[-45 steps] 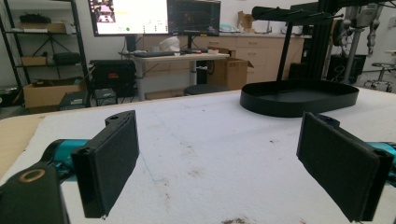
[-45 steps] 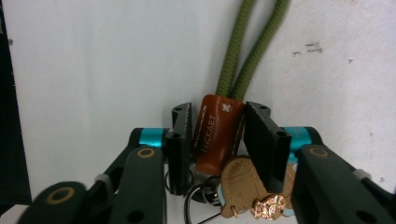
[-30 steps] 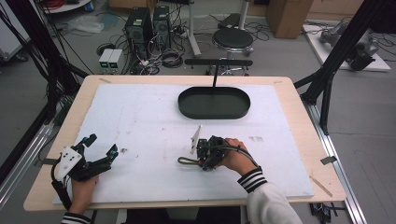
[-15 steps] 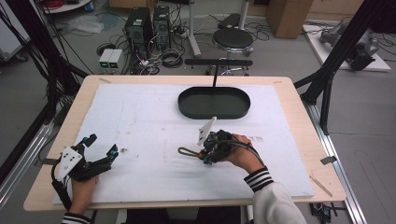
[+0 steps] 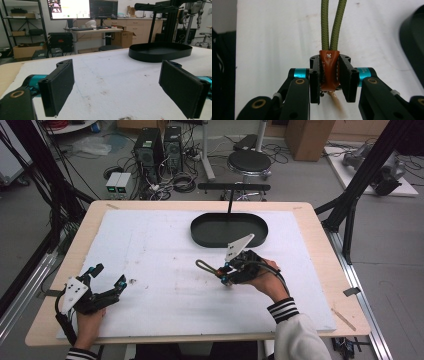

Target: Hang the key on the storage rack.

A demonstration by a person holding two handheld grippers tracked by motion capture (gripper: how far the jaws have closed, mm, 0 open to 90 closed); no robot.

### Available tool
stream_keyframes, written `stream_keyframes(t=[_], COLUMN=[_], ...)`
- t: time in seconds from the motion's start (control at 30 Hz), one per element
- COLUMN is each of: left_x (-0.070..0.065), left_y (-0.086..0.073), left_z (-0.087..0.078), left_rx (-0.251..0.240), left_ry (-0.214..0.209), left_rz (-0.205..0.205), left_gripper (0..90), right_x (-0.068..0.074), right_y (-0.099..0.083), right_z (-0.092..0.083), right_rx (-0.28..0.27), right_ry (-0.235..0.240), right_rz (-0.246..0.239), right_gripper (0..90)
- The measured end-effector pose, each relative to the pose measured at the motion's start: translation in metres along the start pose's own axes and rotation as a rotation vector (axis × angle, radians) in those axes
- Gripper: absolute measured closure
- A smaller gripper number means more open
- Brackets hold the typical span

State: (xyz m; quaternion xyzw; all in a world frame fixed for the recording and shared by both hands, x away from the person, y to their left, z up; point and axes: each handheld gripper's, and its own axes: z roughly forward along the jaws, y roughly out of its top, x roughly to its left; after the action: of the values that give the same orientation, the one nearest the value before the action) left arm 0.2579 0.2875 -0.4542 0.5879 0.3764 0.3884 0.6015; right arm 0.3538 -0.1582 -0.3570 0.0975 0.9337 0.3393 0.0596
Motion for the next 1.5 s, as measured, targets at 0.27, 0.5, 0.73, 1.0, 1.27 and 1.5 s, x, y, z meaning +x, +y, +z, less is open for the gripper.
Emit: stream_keyframes(t=[0.27,0.5,0.73,1.0,1.27,1.5], left_x=[0.000,0.000,0.000,-0.001,-0.001,-0.001], left_y=[0.000,0.000,0.000,0.000,0.000,0.000], left_z=[0.000,0.000,0.000,0.000,0.000,0.000], left_rx=[0.002,0.002,0.002,0.001,0.001,0.000], left_ry=[0.000,0.001,0.000,-0.002,-0.002,0.000], left_rz=[0.003,0.006,0.007,0.006,0.006,0.008], left_gripper=[13.4,13.4,13.4,13.4,13.4,13.4], right_x=[-0.017,-0.034,-0.046,-0.063,-0.080,-0.095], right_y=[-0.011,-0.021,-0.028,-0.033,-0.034,-0.036], right_z=[-0.021,-0.036,-0.048,-0.070,-0.084,-0.087], right_rx=[-0.132,-0.238,-0.307,-0.378,-0.403,-0.384], right_ry=[-0.129,-0.240,-0.367,-0.524,-0.610,-0.686], right_rz=[0.120,0.224,0.304,0.381,0.414,0.449], right_gripper=[72.5,72.4,72.4,72.4,72.5,72.4])
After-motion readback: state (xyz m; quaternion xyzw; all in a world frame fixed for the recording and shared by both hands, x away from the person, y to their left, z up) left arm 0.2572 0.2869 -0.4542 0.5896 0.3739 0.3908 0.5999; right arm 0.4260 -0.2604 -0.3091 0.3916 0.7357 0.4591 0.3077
